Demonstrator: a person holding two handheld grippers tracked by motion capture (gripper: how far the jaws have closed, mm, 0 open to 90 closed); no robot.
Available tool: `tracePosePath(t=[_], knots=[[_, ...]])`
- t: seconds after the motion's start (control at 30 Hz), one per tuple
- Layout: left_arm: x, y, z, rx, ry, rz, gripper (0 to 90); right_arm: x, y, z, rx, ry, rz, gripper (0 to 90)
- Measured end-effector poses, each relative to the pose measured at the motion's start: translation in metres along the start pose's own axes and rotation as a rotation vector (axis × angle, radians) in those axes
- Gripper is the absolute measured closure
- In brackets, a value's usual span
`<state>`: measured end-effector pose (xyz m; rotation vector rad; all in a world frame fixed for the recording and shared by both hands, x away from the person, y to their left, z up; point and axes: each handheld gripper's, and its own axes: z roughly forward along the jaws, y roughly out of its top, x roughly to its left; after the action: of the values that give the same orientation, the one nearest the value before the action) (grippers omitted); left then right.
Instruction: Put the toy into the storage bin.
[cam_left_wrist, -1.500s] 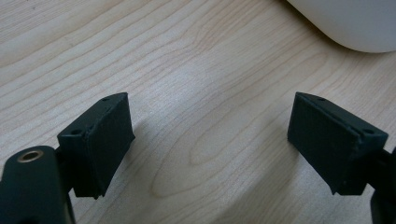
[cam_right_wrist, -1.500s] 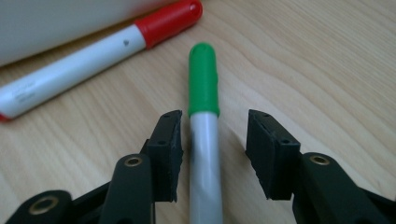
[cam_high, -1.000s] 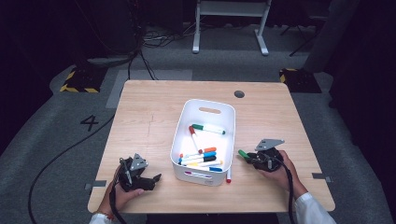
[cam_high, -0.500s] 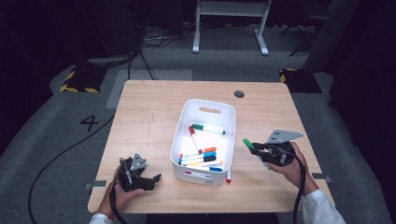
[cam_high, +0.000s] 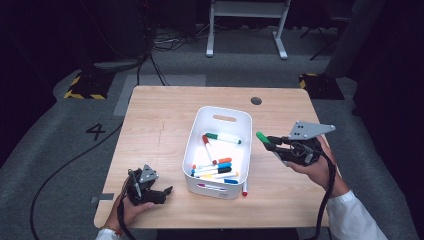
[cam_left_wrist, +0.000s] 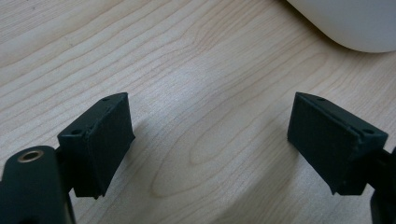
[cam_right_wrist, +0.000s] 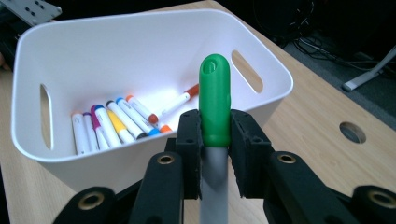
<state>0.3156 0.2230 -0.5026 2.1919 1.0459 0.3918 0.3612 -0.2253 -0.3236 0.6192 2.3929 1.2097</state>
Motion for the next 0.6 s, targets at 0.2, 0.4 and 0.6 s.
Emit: tracePosePath(t=[0.2,0.4,0.6], knots=[[0.000,0.000,0.000,0.000,0.000,-0.001,14.3,0.006,0.026,0.001,0.012,0.014,-0.039,74.5],[0.000,0.000,0.000,0.001,0.000,0.000,14.3,0.011,0.047,0.006,-0.015,0.045,-0.074,74.5],[-0.001,0.000,0.000,0.001,0.003,-0.004,14.3,0.018,0.063,0.015,-0.014,0.070,-0.081,74.5]])
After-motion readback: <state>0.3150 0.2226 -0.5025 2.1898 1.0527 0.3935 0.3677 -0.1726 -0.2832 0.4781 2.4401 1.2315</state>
